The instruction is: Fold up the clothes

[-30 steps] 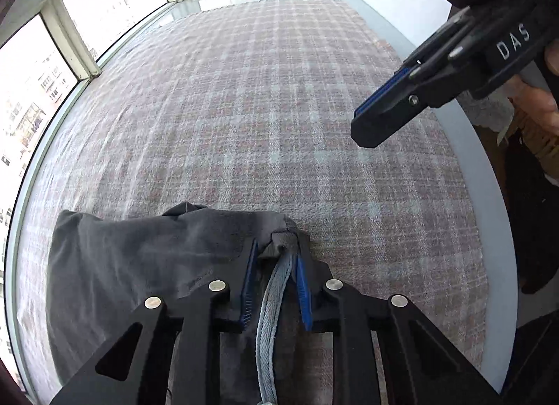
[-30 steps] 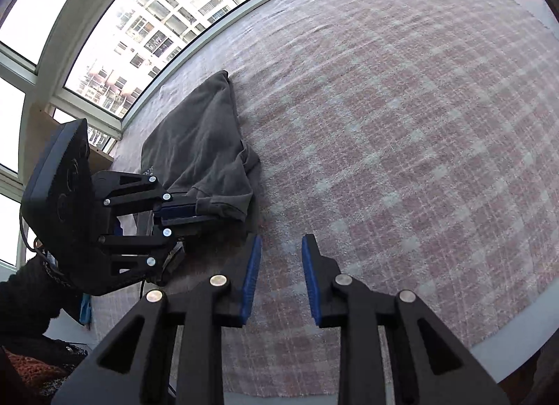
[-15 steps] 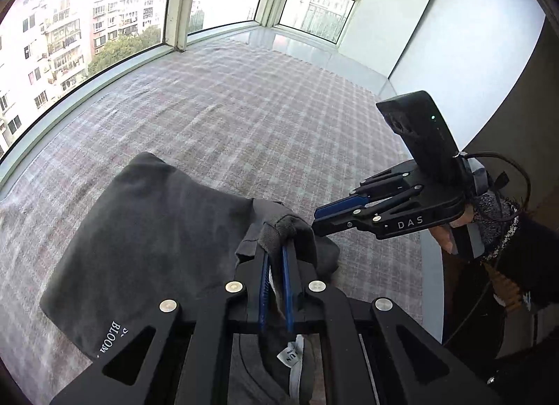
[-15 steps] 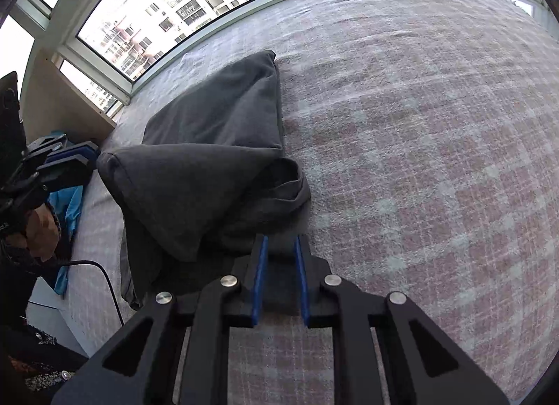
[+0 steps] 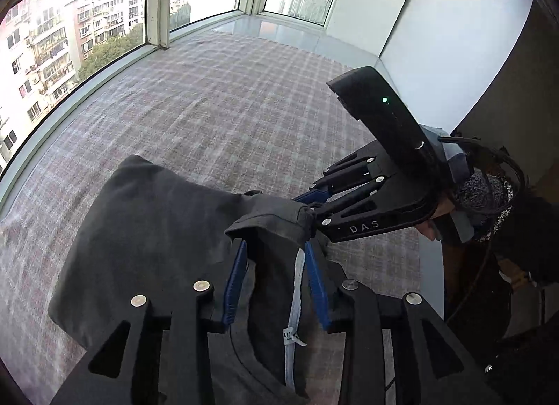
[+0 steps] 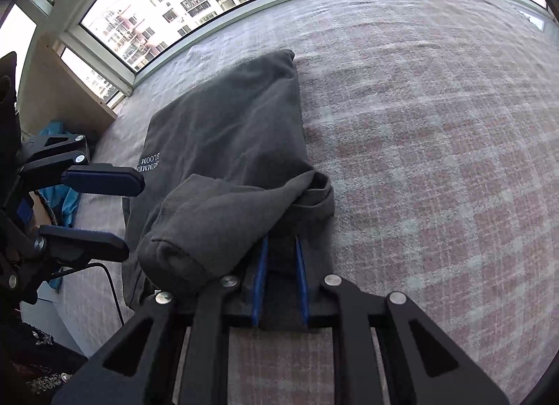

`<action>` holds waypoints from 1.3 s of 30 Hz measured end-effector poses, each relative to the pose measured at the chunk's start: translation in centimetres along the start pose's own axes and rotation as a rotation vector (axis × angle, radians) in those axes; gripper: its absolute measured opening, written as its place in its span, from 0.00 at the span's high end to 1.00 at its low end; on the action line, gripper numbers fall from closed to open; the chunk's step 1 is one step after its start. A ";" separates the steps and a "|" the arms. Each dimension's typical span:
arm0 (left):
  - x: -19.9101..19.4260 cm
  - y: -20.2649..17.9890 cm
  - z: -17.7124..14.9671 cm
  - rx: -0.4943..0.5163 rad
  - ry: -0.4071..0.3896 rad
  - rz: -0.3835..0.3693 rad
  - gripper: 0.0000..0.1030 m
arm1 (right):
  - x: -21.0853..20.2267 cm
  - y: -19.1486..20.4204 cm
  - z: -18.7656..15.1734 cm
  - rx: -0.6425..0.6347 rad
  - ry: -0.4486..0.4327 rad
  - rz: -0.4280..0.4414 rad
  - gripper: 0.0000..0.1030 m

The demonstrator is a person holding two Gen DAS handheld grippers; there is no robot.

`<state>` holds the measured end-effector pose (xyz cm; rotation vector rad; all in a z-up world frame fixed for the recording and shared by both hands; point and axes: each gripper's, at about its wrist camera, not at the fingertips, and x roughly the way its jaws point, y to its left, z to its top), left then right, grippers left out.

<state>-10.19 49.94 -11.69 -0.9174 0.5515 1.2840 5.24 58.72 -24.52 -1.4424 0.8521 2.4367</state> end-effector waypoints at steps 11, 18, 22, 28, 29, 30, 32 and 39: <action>4.5 -4.7 1.3 0.290 0.130 0.059 0.39 | -2.0 -1.9 -0.7 0.061 -0.055 0.197 0.85; 6.1 -5.2 0.4 0.330 0.138 0.071 0.39 | -1.2 -1.7 0.2 0.052 0.006 0.310 0.85; 7.4 -5.1 -0.3 0.365 0.132 0.109 0.45 | -1.8 -0.8 0.4 0.023 -0.004 0.322 0.85; 6.0 -1.0 0.3 0.196 0.105 0.064 0.88 | -2.7 -3.1 -0.8 0.105 -0.070 0.244 0.85; 5.5 -0.3 0.4 0.169 0.094 0.058 0.89 | -2.6 -3.0 -1.0 0.094 -0.072 0.203 0.85; 4.8 0.3 0.5 0.147 0.080 0.053 0.89 | -2.3 -2.3 -1.2 0.063 -0.064 0.176 0.85; 3.2 0.8 0.8 0.124 0.045 0.048 0.89 | -1.4 -0.6 -1.1 0.003 -0.045 0.150 0.85; -2.4 2.5 1.8 0.041 -0.080 0.029 0.89 | 1.5 3.0 0.8 -0.098 0.003 0.115 0.85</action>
